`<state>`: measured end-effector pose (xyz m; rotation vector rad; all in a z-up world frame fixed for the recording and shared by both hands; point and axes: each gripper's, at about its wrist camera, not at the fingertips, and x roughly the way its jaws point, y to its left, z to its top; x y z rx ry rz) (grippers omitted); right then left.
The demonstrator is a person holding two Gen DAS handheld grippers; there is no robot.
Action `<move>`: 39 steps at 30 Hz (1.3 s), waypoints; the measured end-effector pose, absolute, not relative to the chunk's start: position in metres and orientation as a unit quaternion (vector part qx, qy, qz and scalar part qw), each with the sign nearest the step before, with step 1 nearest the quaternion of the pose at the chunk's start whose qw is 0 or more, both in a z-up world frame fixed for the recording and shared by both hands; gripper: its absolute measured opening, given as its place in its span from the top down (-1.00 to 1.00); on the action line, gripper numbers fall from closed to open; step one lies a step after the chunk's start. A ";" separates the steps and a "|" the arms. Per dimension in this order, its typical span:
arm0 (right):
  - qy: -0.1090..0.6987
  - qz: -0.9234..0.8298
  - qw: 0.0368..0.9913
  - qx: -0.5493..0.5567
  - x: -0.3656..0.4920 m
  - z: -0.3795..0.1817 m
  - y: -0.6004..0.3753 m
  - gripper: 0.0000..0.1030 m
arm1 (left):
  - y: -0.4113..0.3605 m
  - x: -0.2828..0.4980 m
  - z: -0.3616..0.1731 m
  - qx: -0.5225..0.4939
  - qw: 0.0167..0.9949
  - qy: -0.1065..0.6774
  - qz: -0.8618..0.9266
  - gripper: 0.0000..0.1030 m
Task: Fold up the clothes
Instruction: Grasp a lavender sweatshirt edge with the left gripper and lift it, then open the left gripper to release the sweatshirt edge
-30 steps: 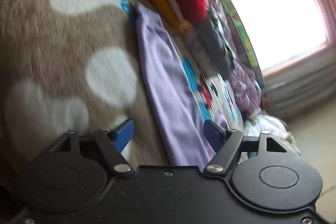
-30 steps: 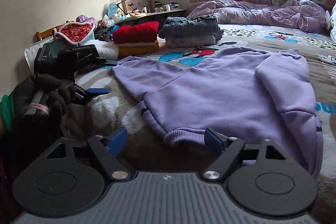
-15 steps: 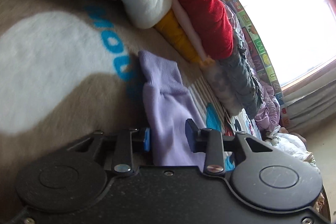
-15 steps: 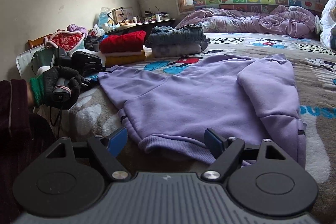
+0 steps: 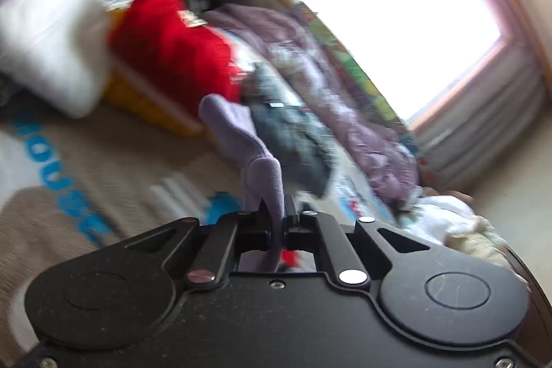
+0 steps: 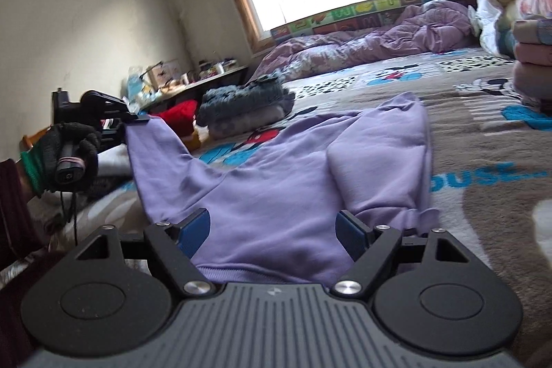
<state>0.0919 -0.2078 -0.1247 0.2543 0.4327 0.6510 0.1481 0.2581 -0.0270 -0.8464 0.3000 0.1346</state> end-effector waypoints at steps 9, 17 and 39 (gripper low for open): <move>0.197 0.294 0.903 0.243 0.104 -0.126 -0.257 -0.55 | 0.154 0.161 0.033 -0.346 0.929 0.128 -0.035 0.95; 0.187 0.273 0.858 0.392 0.115 -0.142 -0.309 -0.56 | 0.050 0.182 0.039 -0.281 0.941 0.152 -0.110 0.95; 0.116 0.190 0.762 0.608 0.134 -0.204 -0.410 -0.62 | -0.174 0.207 -0.070 -0.019 0.946 0.257 -0.199 0.95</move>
